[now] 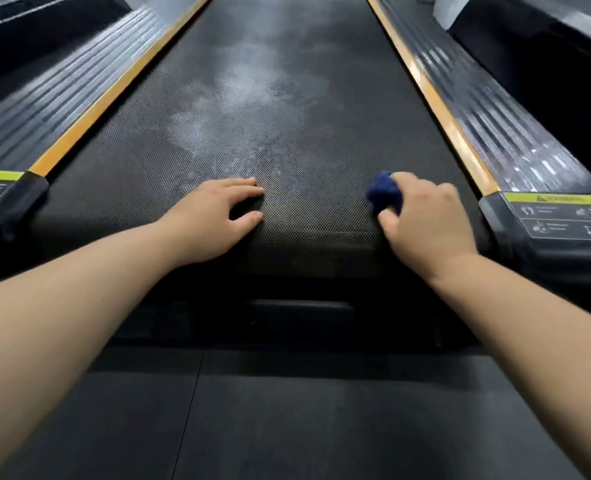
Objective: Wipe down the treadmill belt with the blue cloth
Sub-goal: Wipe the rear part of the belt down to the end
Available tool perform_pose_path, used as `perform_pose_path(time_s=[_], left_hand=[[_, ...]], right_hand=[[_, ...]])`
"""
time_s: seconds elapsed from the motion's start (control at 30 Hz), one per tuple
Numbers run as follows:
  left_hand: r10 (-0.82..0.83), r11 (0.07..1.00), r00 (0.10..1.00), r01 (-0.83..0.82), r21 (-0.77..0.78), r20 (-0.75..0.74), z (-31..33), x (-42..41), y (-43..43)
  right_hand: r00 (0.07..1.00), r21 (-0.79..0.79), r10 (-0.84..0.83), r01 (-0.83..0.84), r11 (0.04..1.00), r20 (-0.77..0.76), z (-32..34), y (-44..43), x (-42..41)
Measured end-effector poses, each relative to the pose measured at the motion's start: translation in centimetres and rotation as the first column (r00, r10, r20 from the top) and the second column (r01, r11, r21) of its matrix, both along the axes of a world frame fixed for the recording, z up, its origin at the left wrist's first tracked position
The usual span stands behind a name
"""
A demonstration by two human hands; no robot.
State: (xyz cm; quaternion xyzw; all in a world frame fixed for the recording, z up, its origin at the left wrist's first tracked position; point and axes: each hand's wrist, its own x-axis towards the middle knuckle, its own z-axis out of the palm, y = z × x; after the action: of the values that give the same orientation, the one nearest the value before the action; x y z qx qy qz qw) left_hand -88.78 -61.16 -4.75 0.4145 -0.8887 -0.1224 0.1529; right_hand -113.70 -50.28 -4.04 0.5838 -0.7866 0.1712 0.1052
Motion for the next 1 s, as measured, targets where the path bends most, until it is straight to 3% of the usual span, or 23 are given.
perform_pose_path(time_s=[0.07,0.17,0.23,0.3,0.37,0.5,0.6,0.7,0.83,0.9,1.0], left_hand=[[-0.002,1.000,1.000,0.002,-0.012,-0.007,-0.1,-0.1,-0.1],[0.034,0.999,0.999,-0.033,0.024,-0.032,0.4,-0.4,-0.3],[0.099,0.992,0.985,-0.087,0.091,-0.138,1.0,-0.4,-0.5],[0.100,0.980,0.949,-0.041,0.197,-0.298,1.5,-0.9,0.3],[0.003,0.980,0.937,0.068,0.190,-0.349,1.1,-2.2,2.1],[-0.083,0.995,0.986,0.075,-0.060,-0.145,-0.6,-5.5,3.8],[-0.125,0.929,0.989,0.087,-0.361,-0.082,-0.7,-7.5,2.9],[-0.079,0.938,0.996,0.056,-0.343,-0.053,-0.3,-8.5,1.3],[0.348,0.919,0.937,-0.342,-0.196,-0.002,0.7,-6.4,-4.3],[0.328,0.923,0.945,-0.321,-0.215,0.000,0.4,-5.7,-4.6],[0.047,0.956,0.998,-0.057,-0.289,-0.043,-0.5,-5.1,-1.2]], right_hand=[[1.000,0.041,-0.010,0.009,0.999,0.007,0.2,-0.4,1.2],[0.969,0.055,0.193,-0.203,0.978,0.152,0.1,-1.6,6.0],[0.926,0.018,0.285,-0.299,0.954,0.247,0.8,-2.1,7.6],[0.915,0.040,0.277,-0.302,0.953,0.292,1.5,-2.4,6.7],[0.924,0.048,0.209,-0.236,0.970,0.321,1.5,-2.6,4.7],[0.935,-0.146,0.113,-0.067,0.987,0.336,0.2,-3.4,2.0],[0.950,-0.226,0.096,-0.028,0.974,0.298,-1.0,-3.5,1.7],[0.915,-0.222,0.053,0.041,0.974,0.400,-1.2,-3.7,1.2],[0.895,-0.226,0.049,0.058,0.972,0.443,-0.9,-3.6,1.4],[0.897,-0.224,0.038,0.069,0.972,0.441,-1.1,-3.6,1.7],[0.910,-0.206,0.036,0.055,0.977,0.414,-1.2,-3.7,2.2]])
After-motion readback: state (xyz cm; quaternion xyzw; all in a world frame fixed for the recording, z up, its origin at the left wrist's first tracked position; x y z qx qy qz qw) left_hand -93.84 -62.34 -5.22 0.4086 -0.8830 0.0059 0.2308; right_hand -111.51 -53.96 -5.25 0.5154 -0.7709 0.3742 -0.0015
